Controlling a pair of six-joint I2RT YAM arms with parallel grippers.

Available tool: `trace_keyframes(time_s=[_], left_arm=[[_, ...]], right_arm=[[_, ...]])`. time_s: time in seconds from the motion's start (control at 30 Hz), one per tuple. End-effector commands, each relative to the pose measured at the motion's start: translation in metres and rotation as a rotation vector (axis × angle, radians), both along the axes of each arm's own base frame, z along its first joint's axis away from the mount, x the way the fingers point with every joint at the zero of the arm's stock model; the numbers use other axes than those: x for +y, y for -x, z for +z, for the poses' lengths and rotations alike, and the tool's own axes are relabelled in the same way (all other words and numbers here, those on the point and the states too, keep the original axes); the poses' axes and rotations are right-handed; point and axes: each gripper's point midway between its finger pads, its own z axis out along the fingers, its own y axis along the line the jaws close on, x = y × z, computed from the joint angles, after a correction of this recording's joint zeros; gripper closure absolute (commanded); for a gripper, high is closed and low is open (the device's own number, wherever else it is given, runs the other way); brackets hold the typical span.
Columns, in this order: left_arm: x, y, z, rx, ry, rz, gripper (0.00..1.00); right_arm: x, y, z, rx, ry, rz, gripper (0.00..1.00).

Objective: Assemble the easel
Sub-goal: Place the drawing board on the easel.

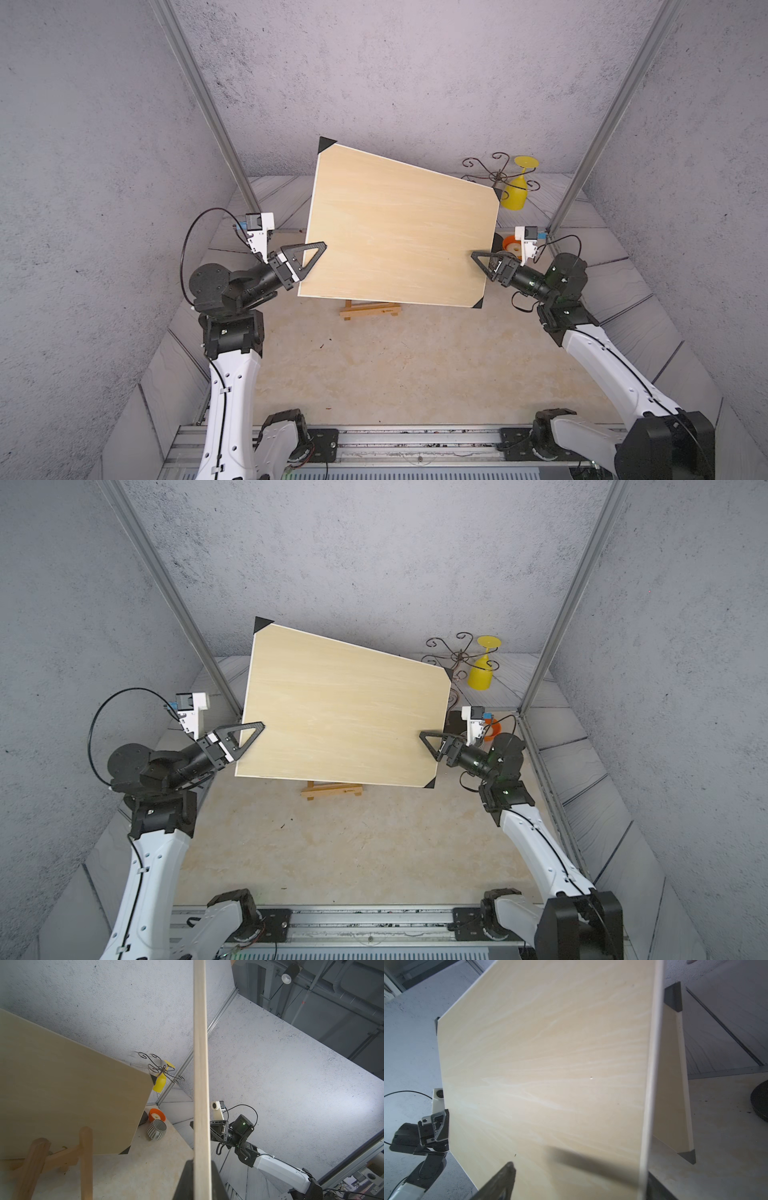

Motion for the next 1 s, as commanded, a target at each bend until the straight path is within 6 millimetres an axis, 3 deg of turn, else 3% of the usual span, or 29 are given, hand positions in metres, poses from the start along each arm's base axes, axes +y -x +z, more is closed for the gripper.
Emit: trace_keyframes(time_s=[0.0,0.1,0.23,0.33,0.6,0.73,0.83,0.97], left_arm=[[-0.002,0.018,0.014,-0.233,-0.08,0.065,1.0],[0.003,0.009,-0.014,-0.246,-0.12,0.125,1.0],[0.002,0.005,-0.028,-0.296,-0.132,0.13,1.0],[0.003,-0.007,-0.059,-0.274,-0.219,0.163,1.0],[0.026,-0.051,-0.11,-0.272,-0.273,0.358,1.0],[0.031,-0.058,-0.117,-0.356,-0.241,0.417,1.0],[0.018,-0.062,-0.127,-0.358,-0.311,0.332,1.0],[0.017,-0.058,-0.128,-0.485,-0.325,0.373,1.0]], right_arm=[[0.012,0.011,0.02,-0.115,0.059,0.091,0.19],[0.017,0.004,0.021,-0.143,0.053,0.128,0.28],[0.024,0.003,0.023,-0.186,0.04,0.173,0.35],[0.027,-0.001,0.016,-0.205,0.093,0.155,0.4],[0.049,-0.017,-0.014,-0.242,0.168,0.14,0.51],[0.059,-0.017,-0.021,-0.28,0.179,0.133,0.54],[0.068,-0.015,-0.021,-0.298,0.196,0.16,0.54],[0.073,-0.018,-0.027,-0.332,0.231,0.131,0.56]])
